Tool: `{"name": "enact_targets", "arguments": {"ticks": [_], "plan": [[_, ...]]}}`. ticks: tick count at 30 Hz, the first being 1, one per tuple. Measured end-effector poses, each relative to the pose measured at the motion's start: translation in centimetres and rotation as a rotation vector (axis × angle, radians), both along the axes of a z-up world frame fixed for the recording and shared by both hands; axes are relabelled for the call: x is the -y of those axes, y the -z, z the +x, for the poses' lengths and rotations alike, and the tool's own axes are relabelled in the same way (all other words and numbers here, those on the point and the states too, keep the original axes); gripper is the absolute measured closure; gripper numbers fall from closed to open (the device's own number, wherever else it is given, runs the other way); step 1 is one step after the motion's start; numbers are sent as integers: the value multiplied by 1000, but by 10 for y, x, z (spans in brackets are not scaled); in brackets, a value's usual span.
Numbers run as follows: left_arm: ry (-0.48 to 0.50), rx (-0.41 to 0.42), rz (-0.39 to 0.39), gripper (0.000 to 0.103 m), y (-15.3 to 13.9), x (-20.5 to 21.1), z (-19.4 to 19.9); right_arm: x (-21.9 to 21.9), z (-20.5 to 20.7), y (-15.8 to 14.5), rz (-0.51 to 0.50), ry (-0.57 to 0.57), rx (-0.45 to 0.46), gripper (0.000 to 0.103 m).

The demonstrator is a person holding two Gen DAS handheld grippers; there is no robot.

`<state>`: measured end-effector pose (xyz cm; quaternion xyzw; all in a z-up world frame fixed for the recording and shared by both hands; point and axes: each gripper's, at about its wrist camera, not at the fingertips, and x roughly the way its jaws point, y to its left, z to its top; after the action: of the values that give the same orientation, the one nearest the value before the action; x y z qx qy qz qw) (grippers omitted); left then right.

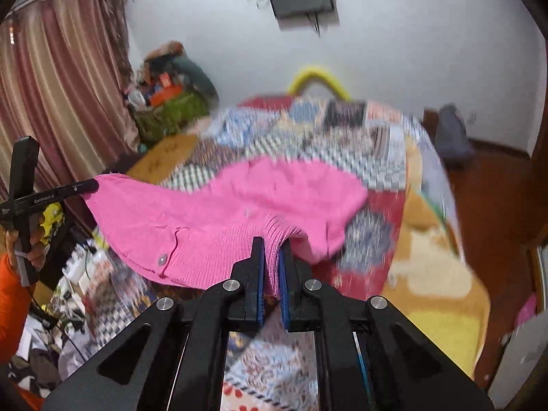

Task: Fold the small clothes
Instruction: 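Grasp the cardigan hem with both grippers and lift it toward the collar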

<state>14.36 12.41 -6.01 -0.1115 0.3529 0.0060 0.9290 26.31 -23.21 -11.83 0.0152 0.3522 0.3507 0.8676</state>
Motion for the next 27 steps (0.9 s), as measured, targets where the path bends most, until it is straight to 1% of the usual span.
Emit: {"name": "enact_targets", "arguments": {"ticks": [2,7,9,10,11,13,15,16,18,19,22,23,25,26,27], "plan": [[-4,45,4,96,-21,2,2,1,4,-18,20,4,39,97],[-16,117,20,96,-60,7,16,-2,16,-41,44,12,107,97],[-26,125,37,102,-66,7,27,-6,25,-47,43,18,122,97],[-34,122,47,102,-67,6,34,-9,30,-48,40,21,125,97],[-39,113,41,102,-66,4,44,-12,36,-47,36,23,123,97],[-36,85,24,102,-57,-1,63,-19,49,-44,28,25,113,97],[-44,41,47,102,-41,-4,84,-27,63,-36,11,24,97,97],[-28,5,65,102,-28,-4,96,-31,70,-30,1,23,86,97],[-15,-44,85,102,-5,-4,106,-35,79,-17,-11,19,59,97],[2,-89,90,102,12,-3,113,-37,84,-9,-18,18,44,97],[35,-183,85,102,51,1,118,-39,91,12,-41,15,1,97],[42,-226,80,101,67,3,118,-38,91,18,-49,12,-10,97],[60,-285,55,101,91,6,113,-35,89,24,-65,12,-20,97],[65,-312,44,99,102,9,109,-34,88,27,-68,12,-25,96],[64,-335,40,92,112,13,104,-31,87,29,-71,12,-28,96]]}}
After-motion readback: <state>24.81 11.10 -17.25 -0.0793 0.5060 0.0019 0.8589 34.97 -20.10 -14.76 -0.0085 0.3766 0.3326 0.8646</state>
